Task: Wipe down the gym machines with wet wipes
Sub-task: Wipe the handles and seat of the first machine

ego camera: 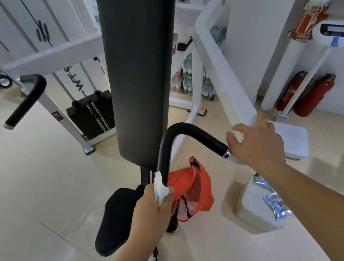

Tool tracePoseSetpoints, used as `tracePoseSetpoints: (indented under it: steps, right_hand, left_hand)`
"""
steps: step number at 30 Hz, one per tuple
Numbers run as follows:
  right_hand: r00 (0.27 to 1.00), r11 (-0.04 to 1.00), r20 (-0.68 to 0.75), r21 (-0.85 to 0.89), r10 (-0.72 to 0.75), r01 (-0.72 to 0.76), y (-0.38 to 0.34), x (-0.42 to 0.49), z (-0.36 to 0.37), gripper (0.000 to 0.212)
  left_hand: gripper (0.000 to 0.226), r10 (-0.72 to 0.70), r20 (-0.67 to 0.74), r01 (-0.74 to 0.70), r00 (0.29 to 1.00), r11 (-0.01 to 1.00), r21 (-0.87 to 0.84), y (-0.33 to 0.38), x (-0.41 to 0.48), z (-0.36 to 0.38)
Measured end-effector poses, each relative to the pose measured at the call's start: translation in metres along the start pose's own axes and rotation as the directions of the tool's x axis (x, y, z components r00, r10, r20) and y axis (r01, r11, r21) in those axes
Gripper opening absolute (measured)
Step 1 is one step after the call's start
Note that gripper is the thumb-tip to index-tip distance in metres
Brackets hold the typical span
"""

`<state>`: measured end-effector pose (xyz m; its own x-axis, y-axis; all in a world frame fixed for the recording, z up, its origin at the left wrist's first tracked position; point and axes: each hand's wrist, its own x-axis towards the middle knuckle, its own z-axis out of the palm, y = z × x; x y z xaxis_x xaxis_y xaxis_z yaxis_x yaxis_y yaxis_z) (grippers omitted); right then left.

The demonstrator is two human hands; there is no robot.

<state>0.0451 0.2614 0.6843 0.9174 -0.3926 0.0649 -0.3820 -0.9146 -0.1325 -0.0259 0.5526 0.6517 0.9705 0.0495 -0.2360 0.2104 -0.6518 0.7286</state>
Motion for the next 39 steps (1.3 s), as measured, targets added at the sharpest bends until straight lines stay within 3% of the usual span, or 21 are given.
tracePoseSetpoints:
  steps: [3, 6, 8, 11, 12, 13, 15, 17, 20, 23, 25, 26, 27, 29, 30, 33, 34, 35, 37, 39]
  right_hand:
    - [0.999, 0.997, 0.019, 0.066, -0.028, 0.027, 0.003, -0.002, -0.004, 0.059]
    - [0.998, 0.988, 0.033, 0.147, -0.049, 0.044, 0.007, -0.007, -0.011, 0.065]
    - [0.999, 0.969, 0.010, 0.244, -0.047, 0.043, 0.010, -0.008, -0.014, 0.062]
    - [0.997, 0.878, -0.017, 0.475, 0.074, -0.057, 0.012, -0.004, -0.019, 0.043]
    - [0.990, 0.818, -0.009, 0.564, 0.138, -0.109, 0.011, -0.002, -0.020, 0.033]
    - [0.982, 0.764, 0.007, 0.628, 0.189, -0.151, 0.009, 0.000, -0.021, 0.027]
    - [0.975, 0.752, 0.013, 0.634, 0.223, -0.180, 0.007, 0.003, -0.023, 0.025]
    - [0.980, 0.793, -0.007, 0.588, 0.201, -0.159, 0.006, 0.004, -0.022, 0.025]
    - [0.983, 0.815, -0.001, 0.558, 0.185, -0.153, 0.005, 0.008, -0.020, 0.029]
    - [0.982, 0.828, -0.011, 0.540, 0.189, -0.154, 0.003, 0.008, -0.019, 0.035]
    - [0.979, 0.828, -0.014, 0.537, 0.203, -0.164, 0.001, 0.008, -0.020, 0.036]
    - [0.978, 0.829, -0.012, 0.532, 0.207, -0.169, 0.001, 0.008, -0.021, 0.036]
    - [0.978, 0.833, -0.012, 0.527, 0.206, -0.169, 0.000, 0.008, -0.021, 0.037]
    - [0.980, 0.845, -0.022, 0.510, 0.199, -0.160, -0.001, 0.005, -0.022, 0.038]
    - [0.980, 0.852, -0.029, 0.501, 0.195, -0.155, -0.001, 0.004, -0.023, 0.038]
    - [0.979, 0.859, -0.037, 0.486, 0.202, -0.159, -0.002, 0.003, -0.024, 0.037]
    - [0.978, 0.864, -0.044, 0.479, 0.204, -0.158, -0.003, 0.004, -0.023, 0.036]
    - [0.978, 0.872, -0.053, 0.464, 0.202, -0.155, -0.004, 0.004, -0.023, 0.035]
    - [0.978, 0.887, -0.067, 0.436, 0.198, -0.150, -0.005, 0.004, -0.023, 0.034]
    - [0.978, 0.887, -0.064, 0.436, 0.200, -0.152, -0.004, 0.004, -0.022, 0.031]
  left_hand:
    - [0.031, 0.124, -0.188, -0.142, 0.974, 0.986, -0.084, 0.025, -0.007, -0.008]
    - [0.019, 0.202, -0.286, -0.260, 0.937, 0.949, -0.181, 0.064, 0.001, -0.005]
    - [0.033, 0.298, -0.334, -0.367, 0.894, 0.915, -0.166, 0.089, 0.014, -0.002]
    - [0.057, 0.585, -0.350, -0.569, 0.732, 0.807, 0.159, 0.128, 0.037, 0.007]
    - [0.062, 0.696, -0.267, -0.622, 0.666, 0.716, 0.317, 0.138, 0.047, 0.014]
    - [0.065, 0.764, -0.097, -0.649, 0.638, 0.601, 0.466, 0.145, 0.058, 0.024]
    - [0.063, 0.647, 0.338, -0.670, 0.684, 0.373, 0.642, 0.157, 0.072, 0.041]
    - [0.053, 0.488, 0.538, -0.704, 0.687, 0.267, 0.658, 0.164, 0.082, 0.047]
    - [0.047, 0.564, 0.597, -0.804, 0.571, 0.235, 0.547, 0.161, 0.096, 0.038]
    - [0.032, 0.718, 0.530, -0.891, 0.451, 0.328, 0.314, 0.143, 0.108, 0.026]
    - [0.032, 0.718, 0.482, -0.850, 0.502, 0.512, 0.124, 0.144, 0.109, 0.019]
    - [0.035, 0.709, 0.487, -0.837, 0.510, 0.540, 0.089, 0.146, 0.108, 0.017]
    - [0.039, 0.701, 0.529, -0.857, 0.478, 0.504, 0.107, 0.147, 0.107, 0.016]
    - [0.051, 0.675, 0.660, -0.943, 0.331, 0.262, 0.205, 0.147, 0.102, 0.012]
    - [0.058, 0.635, 0.714, -0.955, 0.295, 0.208, 0.210, 0.147, 0.103, 0.010]
    - [0.051, 0.574, 0.744, -0.918, 0.342, 0.372, 0.135, 0.158, 0.108, 0.002]
    - [0.047, 0.571, 0.747, -0.927, 0.341, 0.338, 0.165, 0.160, 0.109, 0.006]
    - [0.045, 0.576, 0.747, -0.943, 0.332, 0.232, 0.240, 0.161, 0.109, 0.013]
    - [0.053, 0.511, 0.802, -0.914, 0.309, -0.073, 0.399, 0.161, 0.105, 0.030]
    - [0.059, 0.396, 0.843, -0.877, 0.363, -0.161, 0.453, 0.171, 0.106, 0.044]
